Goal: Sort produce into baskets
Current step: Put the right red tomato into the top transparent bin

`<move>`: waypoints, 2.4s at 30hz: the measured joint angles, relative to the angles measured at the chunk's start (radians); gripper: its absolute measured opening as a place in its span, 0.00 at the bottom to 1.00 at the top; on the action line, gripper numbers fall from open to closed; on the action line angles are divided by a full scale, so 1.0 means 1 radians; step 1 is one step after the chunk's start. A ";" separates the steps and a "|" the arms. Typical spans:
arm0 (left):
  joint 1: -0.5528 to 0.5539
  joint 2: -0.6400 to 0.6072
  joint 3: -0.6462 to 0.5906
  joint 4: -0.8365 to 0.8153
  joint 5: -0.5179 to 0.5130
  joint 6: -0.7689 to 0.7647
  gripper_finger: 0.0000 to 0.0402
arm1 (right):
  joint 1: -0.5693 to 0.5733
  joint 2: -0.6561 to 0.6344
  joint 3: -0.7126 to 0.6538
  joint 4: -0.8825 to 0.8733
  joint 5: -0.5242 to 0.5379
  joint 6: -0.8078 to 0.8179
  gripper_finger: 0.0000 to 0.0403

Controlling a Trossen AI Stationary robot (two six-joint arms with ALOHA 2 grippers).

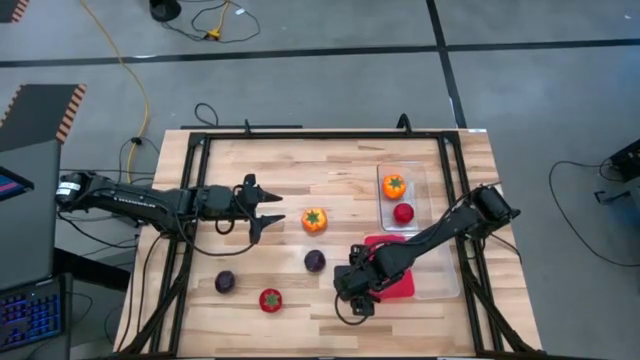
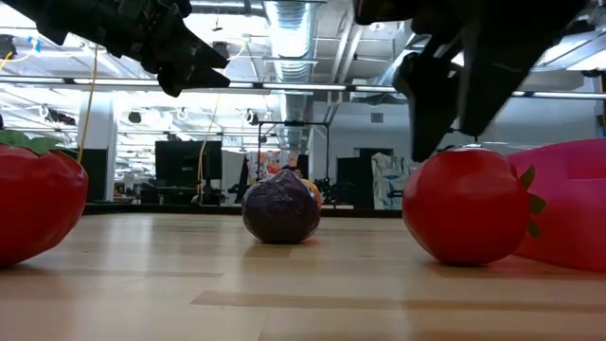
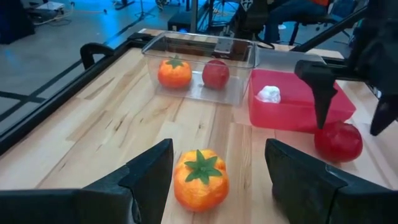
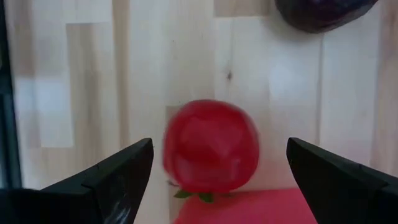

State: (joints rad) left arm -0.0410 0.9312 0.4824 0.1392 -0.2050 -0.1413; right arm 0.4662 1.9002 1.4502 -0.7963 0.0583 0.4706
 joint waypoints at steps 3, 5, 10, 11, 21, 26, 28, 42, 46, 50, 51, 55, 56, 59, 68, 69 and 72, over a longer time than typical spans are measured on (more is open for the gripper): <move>0.000 0.000 0.000 -0.001 0.000 0.000 0.60 | 0.012 0.005 0.002 0.004 0.007 0.000 0.95; 0.000 0.000 0.000 -0.002 0.000 -0.003 0.60 | 0.012 0.017 0.002 0.000 0.017 -0.002 0.94; 0.000 0.000 0.000 -0.002 0.000 -0.004 0.60 | 0.011 0.057 0.001 -0.017 0.019 -0.001 0.94; 0.000 0.000 0.000 -0.002 0.000 -0.004 0.60 | 0.011 0.068 0.001 -0.013 0.018 -0.003 0.94; 0.000 0.000 0.000 -0.012 0.000 -0.021 0.60 | 0.011 0.065 0.003 -0.008 -0.007 -0.001 0.88; 0.000 0.000 0.000 -0.013 0.000 -0.021 0.60 | 0.008 0.066 0.048 -0.068 -0.008 -0.010 0.80; 0.000 0.000 0.000 -0.013 0.000 -0.021 0.60 | 0.003 0.060 0.079 -0.121 -0.007 -0.034 0.79; 0.000 0.000 0.000 -0.025 0.000 -0.021 0.60 | -0.101 -0.090 0.228 -0.520 0.128 -0.087 0.80; 0.000 0.000 0.000 -0.025 0.000 -0.009 0.60 | -0.159 -0.165 0.228 -0.602 0.189 -0.091 0.80; 0.000 0.000 0.000 -0.024 0.000 0.003 0.60 | -0.227 -0.245 0.209 -0.659 0.306 -0.127 0.80; 0.000 0.000 0.000 -0.023 0.000 0.001 0.60 | -0.248 -0.265 0.194 -0.658 0.316 -0.137 0.80; 0.000 0.000 0.000 -0.024 0.000 -0.011 0.60 | -0.340 -0.359 0.090 -0.641 0.314 -0.139 0.80; 0.000 0.000 0.000 -0.025 0.000 -0.012 0.60 | -0.362 -0.384 0.054 -0.632 0.314 -0.139 0.80; 0.000 0.000 0.000 -0.025 0.000 -0.012 0.60 | -0.422 -0.447 -0.045 -0.581 0.309 -0.139 0.80; 0.000 0.000 0.000 -0.026 0.000 -0.039 0.60 | -0.544 -0.544 -0.210 -0.529 0.281 -0.165 0.86; 0.000 0.000 0.000 -0.027 0.000 -0.041 0.60 | -0.553 -0.547 -0.219 -0.527 0.281 -0.165 0.87; 0.000 0.000 0.000 -0.027 0.000 -0.042 0.60 | -0.576 -0.538 -0.235 -0.529 0.281 -0.165 0.88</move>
State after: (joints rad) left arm -0.0406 0.9314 0.4824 0.1119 -0.2050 -0.1836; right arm -0.1095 1.3624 1.2153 -1.3252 0.3393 0.3058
